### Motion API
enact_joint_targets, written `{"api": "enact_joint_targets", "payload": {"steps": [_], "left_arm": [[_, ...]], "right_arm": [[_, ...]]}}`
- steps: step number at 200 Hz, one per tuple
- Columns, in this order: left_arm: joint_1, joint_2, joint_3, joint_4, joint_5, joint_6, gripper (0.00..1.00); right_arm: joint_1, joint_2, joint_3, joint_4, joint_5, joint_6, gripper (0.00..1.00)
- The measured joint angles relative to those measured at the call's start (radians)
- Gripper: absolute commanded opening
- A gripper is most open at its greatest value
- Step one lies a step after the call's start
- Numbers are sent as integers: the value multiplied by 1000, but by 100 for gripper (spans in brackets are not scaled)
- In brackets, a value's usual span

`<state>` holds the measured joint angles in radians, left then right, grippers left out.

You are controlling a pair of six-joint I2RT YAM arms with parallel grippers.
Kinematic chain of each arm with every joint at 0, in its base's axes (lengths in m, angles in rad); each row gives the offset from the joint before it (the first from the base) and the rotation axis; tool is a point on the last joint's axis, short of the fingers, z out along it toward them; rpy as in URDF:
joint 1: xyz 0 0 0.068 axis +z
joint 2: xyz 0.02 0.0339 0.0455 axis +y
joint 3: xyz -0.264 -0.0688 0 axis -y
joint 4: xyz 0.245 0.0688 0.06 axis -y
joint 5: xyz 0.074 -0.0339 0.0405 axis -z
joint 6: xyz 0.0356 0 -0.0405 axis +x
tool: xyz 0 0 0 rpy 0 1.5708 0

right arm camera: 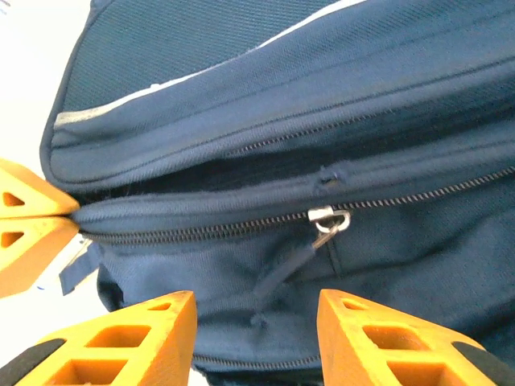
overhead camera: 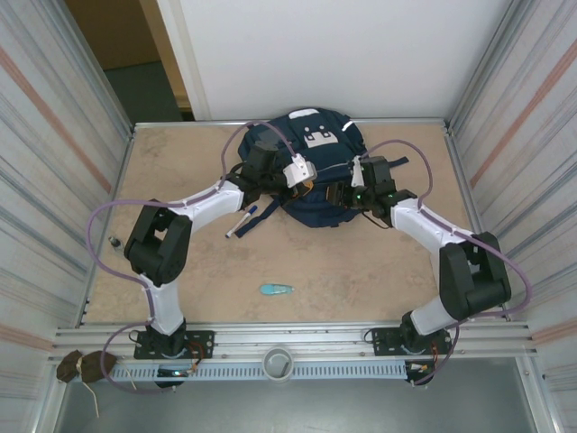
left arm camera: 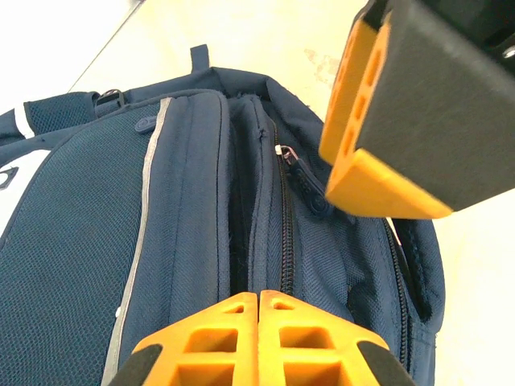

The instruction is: Pack the student bag

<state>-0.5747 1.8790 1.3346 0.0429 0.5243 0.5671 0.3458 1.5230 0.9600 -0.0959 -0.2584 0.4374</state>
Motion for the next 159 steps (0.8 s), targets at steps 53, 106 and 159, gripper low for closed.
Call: {"api": "enact_joint_targets", "payload": {"steps": [53,106,159], "left_arm": [[0,0,0,0,0,0,0],[0,0,0,0,0,1,0],[3,0,-2,0,-1,5,0]], "right_arm": [[2,73,37,-2,51,0,41],[2,89,37,11,98,2,26],[0,97,35,48,105,-1,0]]}}
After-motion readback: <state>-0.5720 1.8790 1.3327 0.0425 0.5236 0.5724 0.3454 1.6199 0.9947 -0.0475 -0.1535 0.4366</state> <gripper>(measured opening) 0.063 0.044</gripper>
